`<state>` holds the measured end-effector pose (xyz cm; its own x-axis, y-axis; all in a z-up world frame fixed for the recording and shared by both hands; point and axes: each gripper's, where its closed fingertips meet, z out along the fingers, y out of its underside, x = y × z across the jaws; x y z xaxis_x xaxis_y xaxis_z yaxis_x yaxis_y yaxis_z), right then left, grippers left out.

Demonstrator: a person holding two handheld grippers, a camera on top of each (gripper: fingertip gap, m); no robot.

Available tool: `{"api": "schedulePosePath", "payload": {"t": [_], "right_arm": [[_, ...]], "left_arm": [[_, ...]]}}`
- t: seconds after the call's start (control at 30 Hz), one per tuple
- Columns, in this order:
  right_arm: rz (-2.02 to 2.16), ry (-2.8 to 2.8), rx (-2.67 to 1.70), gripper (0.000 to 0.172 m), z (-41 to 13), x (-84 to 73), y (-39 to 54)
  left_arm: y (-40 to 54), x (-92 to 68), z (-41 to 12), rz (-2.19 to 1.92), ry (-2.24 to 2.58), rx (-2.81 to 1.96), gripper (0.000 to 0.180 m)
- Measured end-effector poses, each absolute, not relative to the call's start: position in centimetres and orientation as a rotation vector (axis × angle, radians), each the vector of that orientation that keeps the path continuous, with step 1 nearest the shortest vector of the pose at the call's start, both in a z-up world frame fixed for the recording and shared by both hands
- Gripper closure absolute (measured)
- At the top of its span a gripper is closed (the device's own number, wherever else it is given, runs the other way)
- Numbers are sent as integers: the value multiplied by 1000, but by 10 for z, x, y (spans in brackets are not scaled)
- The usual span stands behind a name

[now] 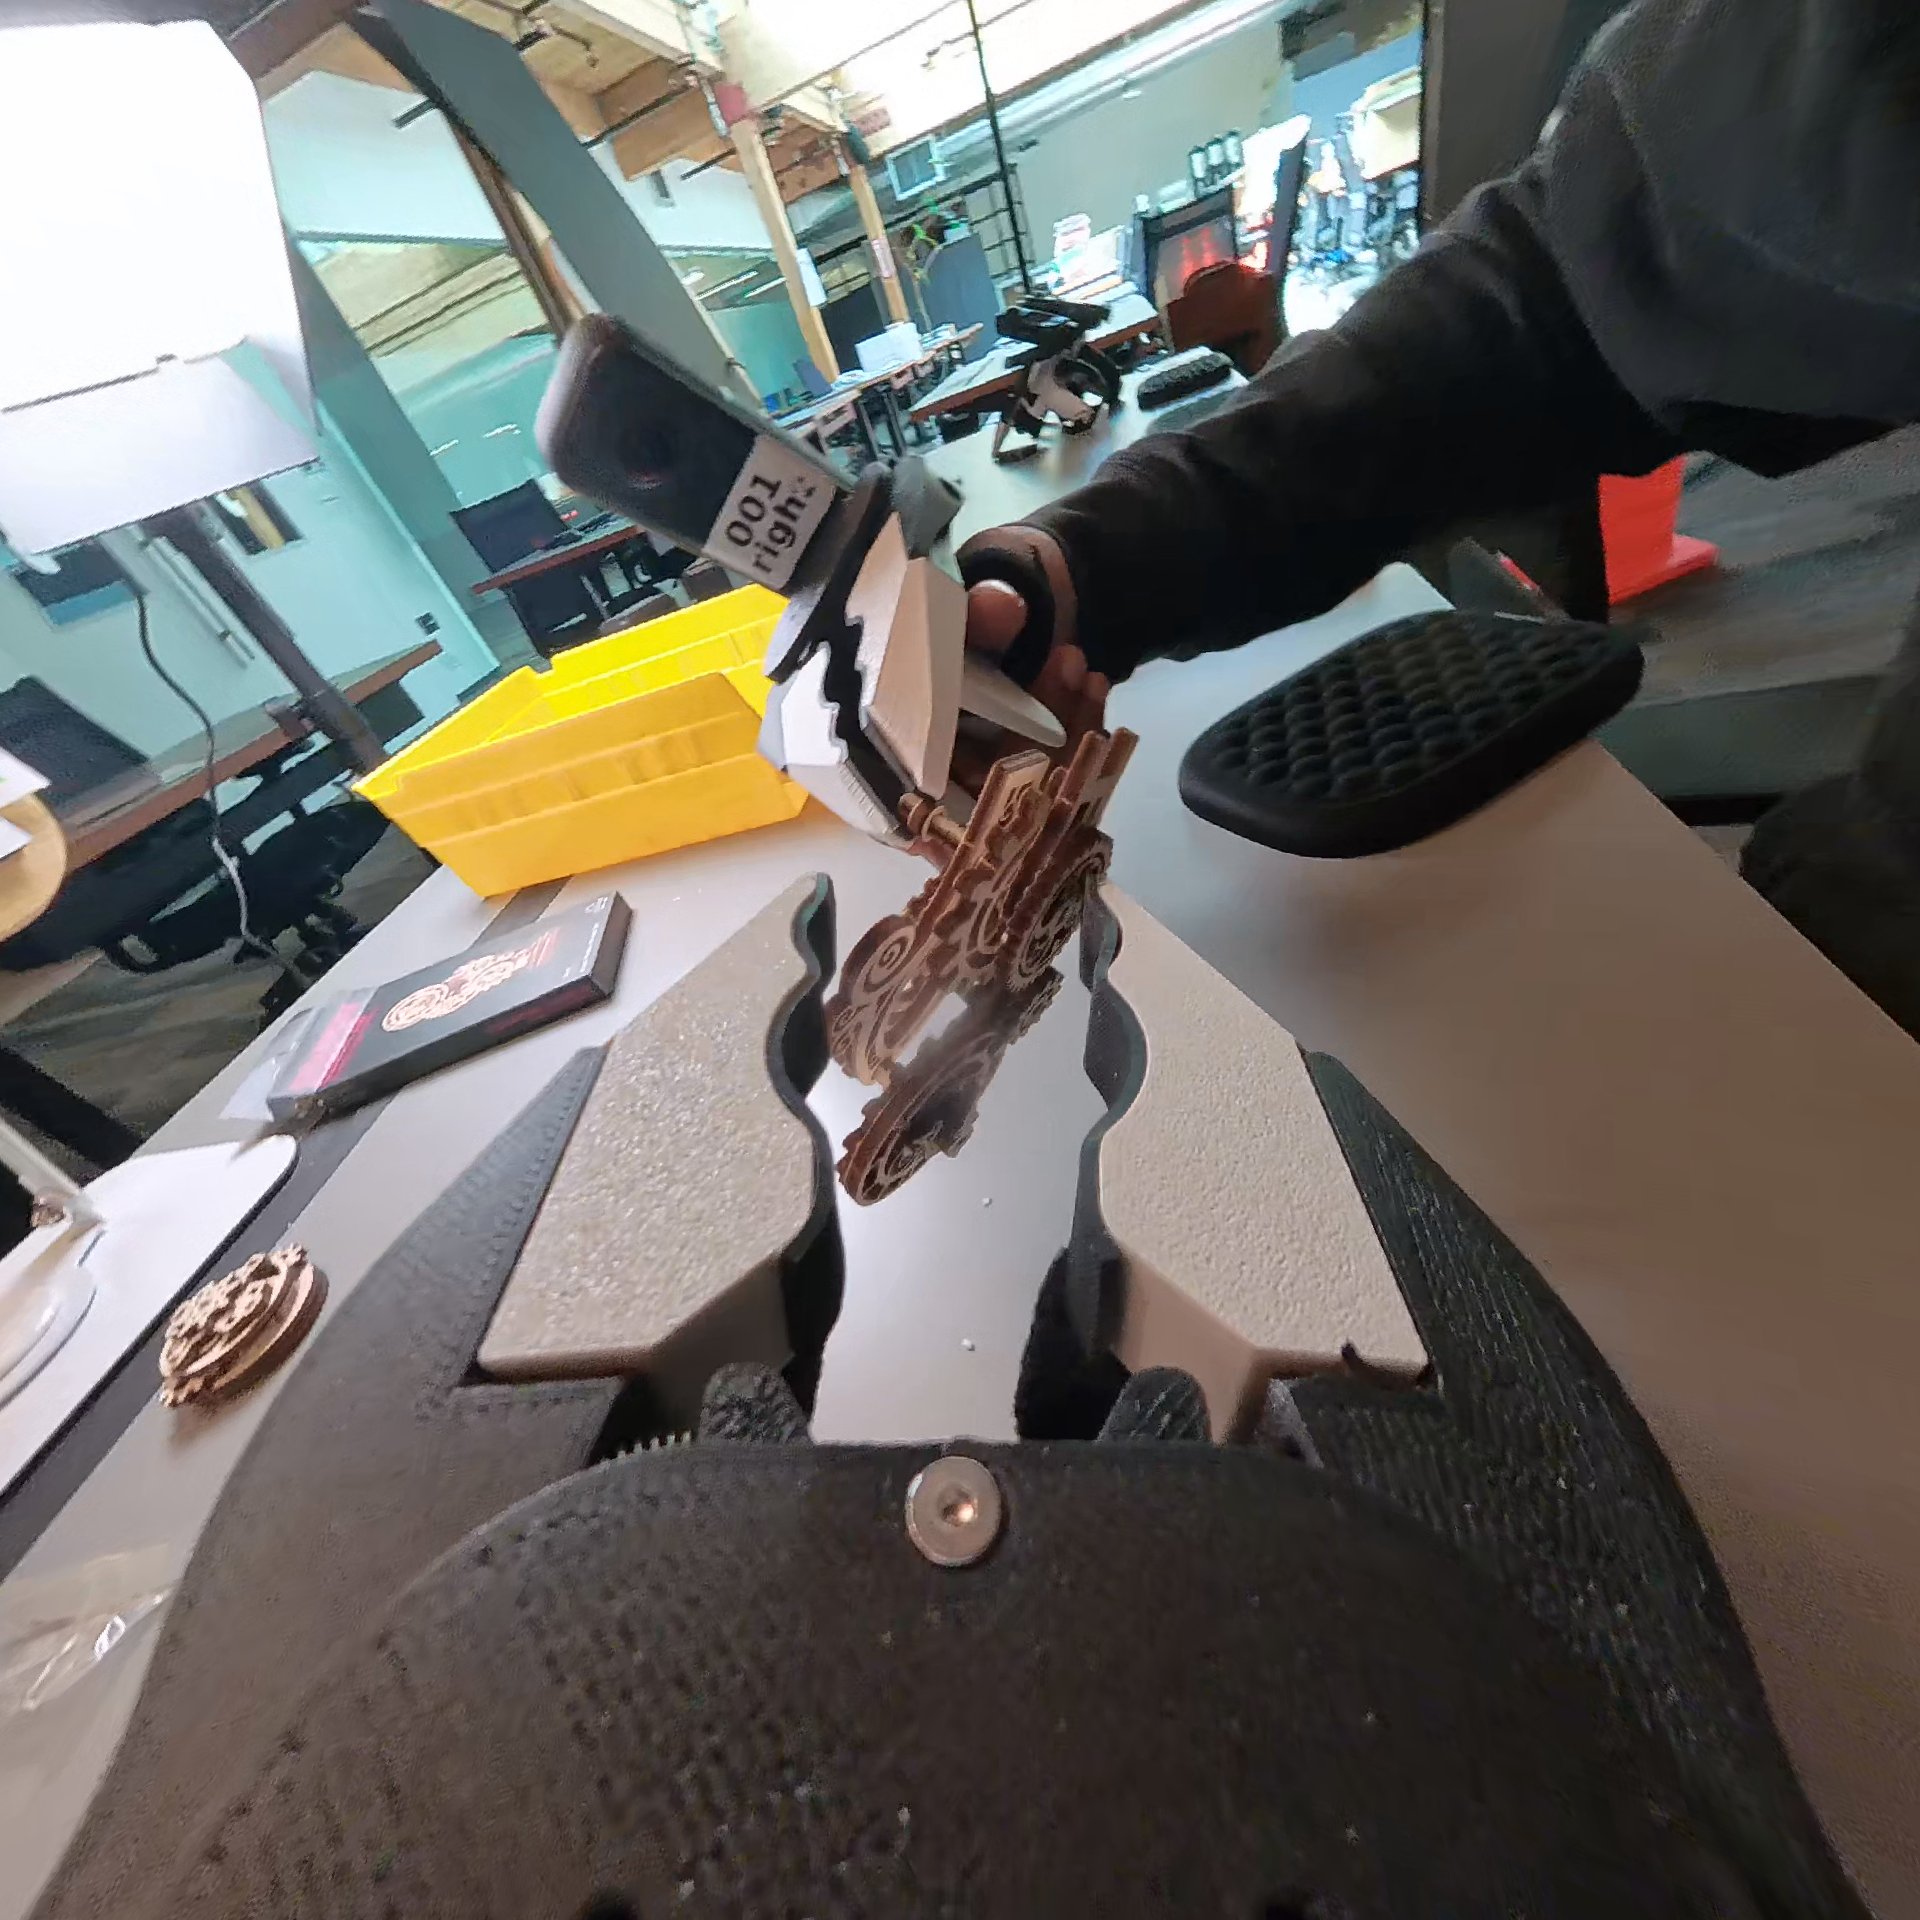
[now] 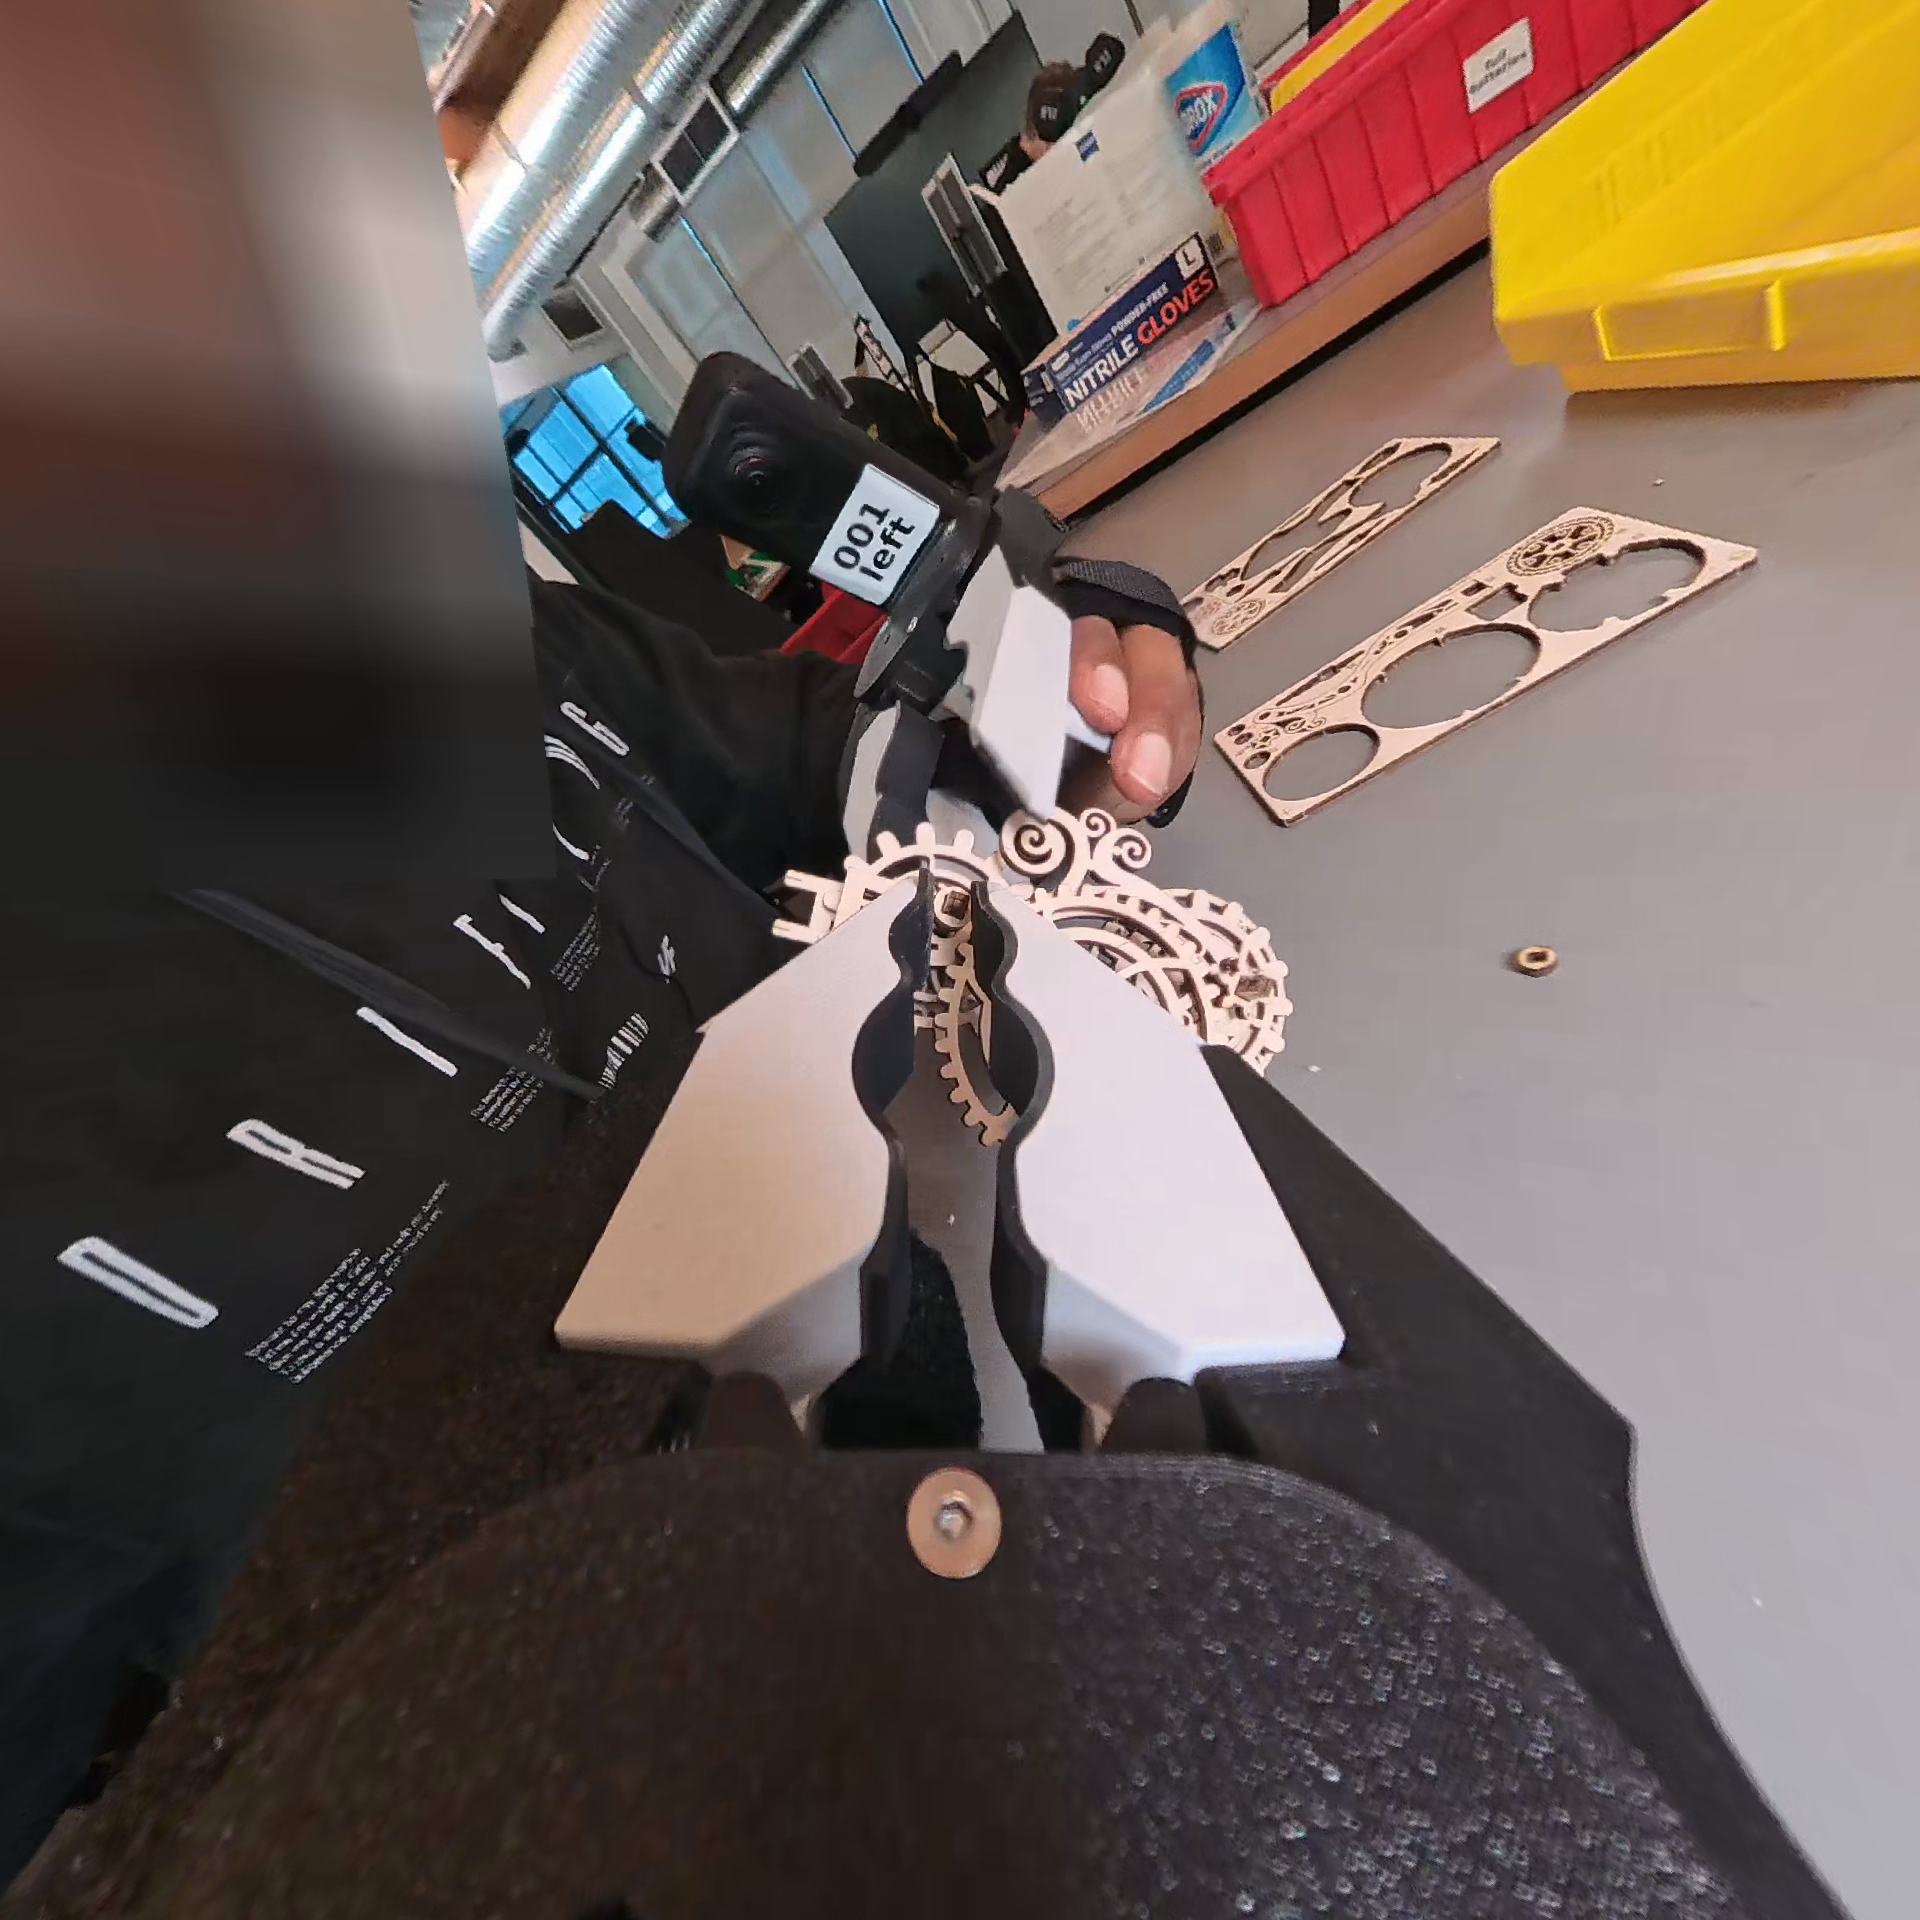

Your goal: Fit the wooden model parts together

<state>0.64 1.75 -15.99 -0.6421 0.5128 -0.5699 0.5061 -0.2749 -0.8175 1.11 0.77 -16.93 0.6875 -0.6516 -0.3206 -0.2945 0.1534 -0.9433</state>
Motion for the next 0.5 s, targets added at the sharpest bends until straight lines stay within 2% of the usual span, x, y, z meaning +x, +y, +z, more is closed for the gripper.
{"api": "schedulePosePath", "payload": {"t": [0.2,0.5], "right_arm": [[2129,-1936,-1293,166,-164,14,11],[2143,-2128,-1236,164,-169,37,-2]], "left_arm": [[-6,26,-177,-283,978,-1414,157],[-19,46,-183,-273,1101,-1377,159]]}}
